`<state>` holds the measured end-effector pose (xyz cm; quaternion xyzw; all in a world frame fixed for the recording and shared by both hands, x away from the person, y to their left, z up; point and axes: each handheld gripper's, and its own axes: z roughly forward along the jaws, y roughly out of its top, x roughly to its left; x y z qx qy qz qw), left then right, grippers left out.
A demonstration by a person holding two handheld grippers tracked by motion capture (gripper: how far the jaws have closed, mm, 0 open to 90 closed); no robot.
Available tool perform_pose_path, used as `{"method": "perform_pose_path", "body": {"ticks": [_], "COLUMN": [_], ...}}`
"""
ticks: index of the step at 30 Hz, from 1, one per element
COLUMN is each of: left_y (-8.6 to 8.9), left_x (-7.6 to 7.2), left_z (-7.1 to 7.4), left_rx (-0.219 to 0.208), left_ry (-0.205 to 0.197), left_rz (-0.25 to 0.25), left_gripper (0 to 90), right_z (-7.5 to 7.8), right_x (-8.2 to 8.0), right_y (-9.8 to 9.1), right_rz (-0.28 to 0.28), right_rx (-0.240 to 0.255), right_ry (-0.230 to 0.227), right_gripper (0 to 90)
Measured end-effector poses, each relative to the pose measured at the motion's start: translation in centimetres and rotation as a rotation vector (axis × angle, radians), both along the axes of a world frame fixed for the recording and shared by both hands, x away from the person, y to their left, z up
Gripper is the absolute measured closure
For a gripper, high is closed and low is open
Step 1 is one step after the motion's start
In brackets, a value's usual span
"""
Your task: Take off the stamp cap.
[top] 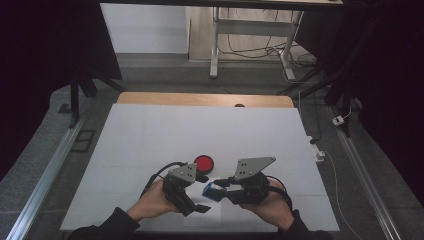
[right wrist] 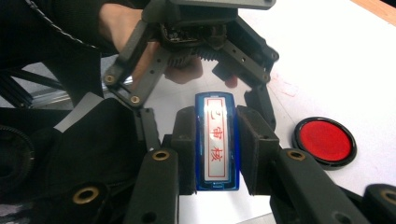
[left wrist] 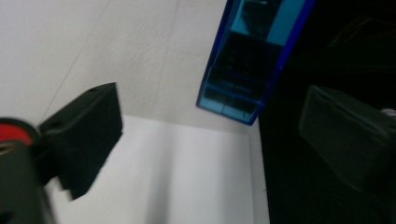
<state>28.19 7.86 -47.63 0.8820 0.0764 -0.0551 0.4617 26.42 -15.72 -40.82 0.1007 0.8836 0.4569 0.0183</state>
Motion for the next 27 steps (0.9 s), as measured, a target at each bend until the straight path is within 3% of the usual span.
{"method": "perform_pose_path", "body": {"ticks": [2, 3, 5, 11, 20, 27], "left_y": [0.14, 0.24, 0.42, 0.46, 0.42, 0.52], "left_x": [0.11, 0.12, 0.16, 0.17, 0.09, 0.05], "left_z": [0.02, 0.04, 0.06, -0.03, -0.13, -0.06], "left_rx": [-0.018, -0.031, -0.048, -0.06, -0.087, -0.103], "left_ry": [0.004, 0.005, 0.007, 0.013, 0.023, 0.016], "left_rz": [-0.019, -0.03, -0.047, -0.099, -0.137, -0.15], "left_gripper": [22.4, 22.4, 36.3, 52.2, 65.7, 67.9], "right_z": [0.01, 0.01, 0.04, 0.16, 0.27, 0.38], "right_x": [-0.04, -0.04, -0.08, -0.2, -0.25, -0.24], "right_y": [0.0, 0.0, 0.02, 0.09, 0.1, -0.02], "right_rz": [0.01, 0.01, 0.023, 0.04, 0.053, 0.061], "right_rx": [0.005, 0.005, 0.014, 0.023, 0.039, 0.055], "right_ry": [0.002, 0.002, 0.007, 0.01, 0.01, 0.024], "right_gripper": [70.6, 70.6, 70.5, 70.5, 70.5, 70.5]}}
